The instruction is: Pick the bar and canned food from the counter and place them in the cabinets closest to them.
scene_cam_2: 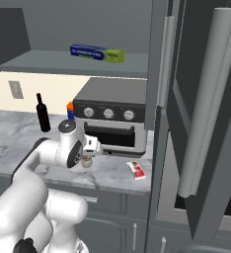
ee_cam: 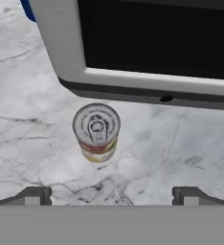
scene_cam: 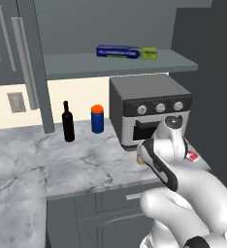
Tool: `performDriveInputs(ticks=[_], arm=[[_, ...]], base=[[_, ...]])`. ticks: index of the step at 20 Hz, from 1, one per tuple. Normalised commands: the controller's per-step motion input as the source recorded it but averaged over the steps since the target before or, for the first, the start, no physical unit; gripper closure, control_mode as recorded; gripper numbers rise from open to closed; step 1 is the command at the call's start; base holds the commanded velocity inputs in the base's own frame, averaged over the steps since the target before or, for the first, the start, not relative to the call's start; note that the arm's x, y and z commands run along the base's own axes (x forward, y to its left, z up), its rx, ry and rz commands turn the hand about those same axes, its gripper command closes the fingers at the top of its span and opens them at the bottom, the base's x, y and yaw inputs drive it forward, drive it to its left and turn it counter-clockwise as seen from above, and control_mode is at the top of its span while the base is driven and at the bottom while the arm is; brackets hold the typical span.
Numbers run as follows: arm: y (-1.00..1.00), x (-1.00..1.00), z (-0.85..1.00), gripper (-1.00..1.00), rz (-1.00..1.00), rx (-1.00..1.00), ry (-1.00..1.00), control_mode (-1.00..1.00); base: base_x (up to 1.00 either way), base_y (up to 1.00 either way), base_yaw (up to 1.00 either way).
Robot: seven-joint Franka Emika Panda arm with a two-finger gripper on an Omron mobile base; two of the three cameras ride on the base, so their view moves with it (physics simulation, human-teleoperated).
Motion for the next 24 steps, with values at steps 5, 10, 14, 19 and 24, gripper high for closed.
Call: performDriveInputs(ticks=[5,10,14,19,24], arm=[[0.12,0.15,-0.38,-1.0,-0.02,0.13,0.0,-1.0],[0.32,0.03,-0.02,-1.0,-0.02,0.0,0.0,-1.0],[0.15,0.02,-0.01,-1.0,0.0,-0.02,0.0,-1.0],[-0.07,0.0,-0.08,-1.0,-0.01,0.0,0.0,-1.0],[-0.33,0.0,-0.22,-1.0,0.0,0.0,0.0,-1.0]], base=[[0.0,0.0,0.0],[0.0,0.0,0.0],[0.0,0.0,0.0],[0.0,0.0,0.0],[0.0,0.0,0.0]])
